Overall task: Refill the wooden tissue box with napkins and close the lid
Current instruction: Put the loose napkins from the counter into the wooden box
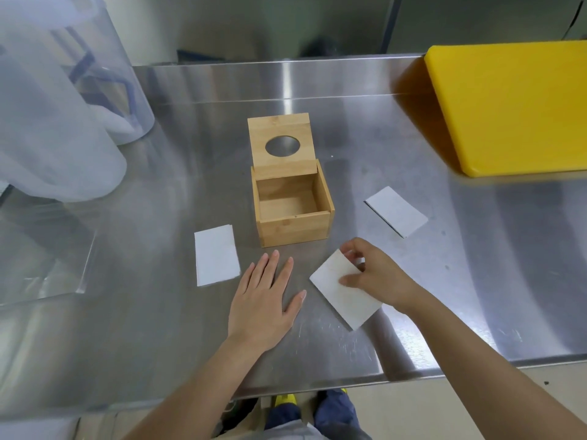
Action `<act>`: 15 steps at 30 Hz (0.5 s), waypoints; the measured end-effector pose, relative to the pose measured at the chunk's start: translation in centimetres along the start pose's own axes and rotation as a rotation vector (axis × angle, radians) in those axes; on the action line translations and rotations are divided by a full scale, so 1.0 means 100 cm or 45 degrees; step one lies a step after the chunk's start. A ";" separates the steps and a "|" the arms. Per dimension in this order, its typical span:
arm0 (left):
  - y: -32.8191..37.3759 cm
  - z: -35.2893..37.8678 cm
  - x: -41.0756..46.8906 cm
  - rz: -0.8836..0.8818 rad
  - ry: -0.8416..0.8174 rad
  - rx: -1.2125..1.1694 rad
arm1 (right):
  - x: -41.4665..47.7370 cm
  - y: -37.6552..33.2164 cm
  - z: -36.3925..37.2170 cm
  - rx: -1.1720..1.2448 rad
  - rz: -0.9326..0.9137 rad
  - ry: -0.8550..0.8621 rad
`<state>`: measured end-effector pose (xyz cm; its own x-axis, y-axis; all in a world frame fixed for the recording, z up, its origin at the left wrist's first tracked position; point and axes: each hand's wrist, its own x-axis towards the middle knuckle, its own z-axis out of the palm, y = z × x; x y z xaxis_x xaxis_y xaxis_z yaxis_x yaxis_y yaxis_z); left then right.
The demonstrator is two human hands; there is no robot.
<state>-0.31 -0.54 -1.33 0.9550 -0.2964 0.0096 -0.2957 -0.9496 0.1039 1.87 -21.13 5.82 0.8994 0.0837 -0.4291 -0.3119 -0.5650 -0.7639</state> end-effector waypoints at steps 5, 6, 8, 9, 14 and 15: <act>0.001 -0.001 0.000 -0.012 0.001 -0.002 | 0.007 -0.007 -0.011 0.078 0.160 -0.008; 0.001 -0.001 0.000 -0.016 0.003 0.000 | 0.008 -0.008 -0.014 0.070 0.147 -0.030; 0.001 -0.001 0.000 -0.020 0.005 -0.002 | 0.008 -0.012 -0.020 0.043 0.081 -0.091; 0.001 -0.001 0.000 -0.019 0.005 -0.007 | 0.008 -0.016 -0.024 0.020 0.028 -0.132; 0.001 -0.004 0.001 -0.011 -0.016 -0.037 | 0.003 -0.052 -0.044 -0.017 -0.245 -0.273; 0.001 -0.005 0.001 -0.011 -0.013 -0.041 | 0.006 -0.060 -0.048 -0.061 -0.296 -0.275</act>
<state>-0.22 -0.58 -0.88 0.9571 -0.2897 -0.0020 -0.2867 -0.9483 0.1360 5.73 -21.65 12.51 0.8573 0.3844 -0.3424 -0.0865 -0.5480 -0.8320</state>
